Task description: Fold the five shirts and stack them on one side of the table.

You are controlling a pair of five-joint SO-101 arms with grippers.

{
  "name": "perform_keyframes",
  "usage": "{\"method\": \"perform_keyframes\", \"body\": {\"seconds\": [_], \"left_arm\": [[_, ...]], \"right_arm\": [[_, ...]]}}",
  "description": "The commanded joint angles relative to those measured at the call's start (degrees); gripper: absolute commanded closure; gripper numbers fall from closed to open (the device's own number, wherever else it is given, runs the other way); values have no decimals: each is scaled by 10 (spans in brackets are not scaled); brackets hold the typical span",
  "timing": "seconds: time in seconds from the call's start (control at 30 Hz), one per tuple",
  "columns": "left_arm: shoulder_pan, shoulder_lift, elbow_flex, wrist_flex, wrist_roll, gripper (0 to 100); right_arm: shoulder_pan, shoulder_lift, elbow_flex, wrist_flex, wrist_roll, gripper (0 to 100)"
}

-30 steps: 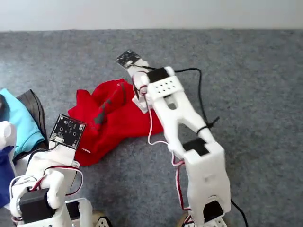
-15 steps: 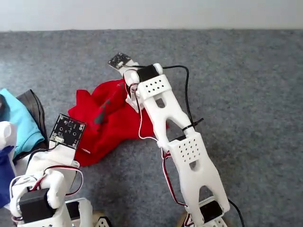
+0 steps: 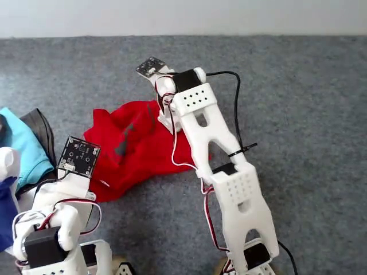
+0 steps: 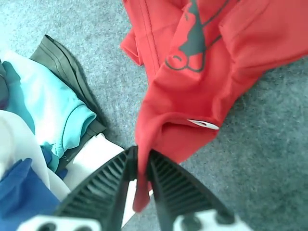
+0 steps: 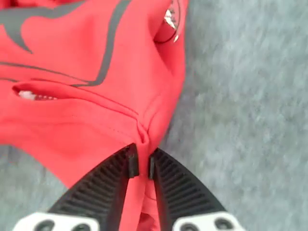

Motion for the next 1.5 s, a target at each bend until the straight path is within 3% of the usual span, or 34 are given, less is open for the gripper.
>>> {"method": "perform_keyframes", "body": {"seconds": [0.0, 0.2, 0.4, 0.67, 1.47], "left_arm": [[2, -2, -2, -10, 4, 987], [2, -2, -1, -10, 4, 987], [19, -2, -1, -10, 4, 987], [52, -2, 0, -14, 4, 987], [51, -2, 7, -14, 4, 987]], "right_arm": [[16, -108, 127, 25, 0, 991], [36, -166, 257, 24, 24, 961], [27, -195, 258, 25, 18, 720], [7, -196, 260, 24, -2, 790], [-59, -154, 260, 26, -2, 791]]}}
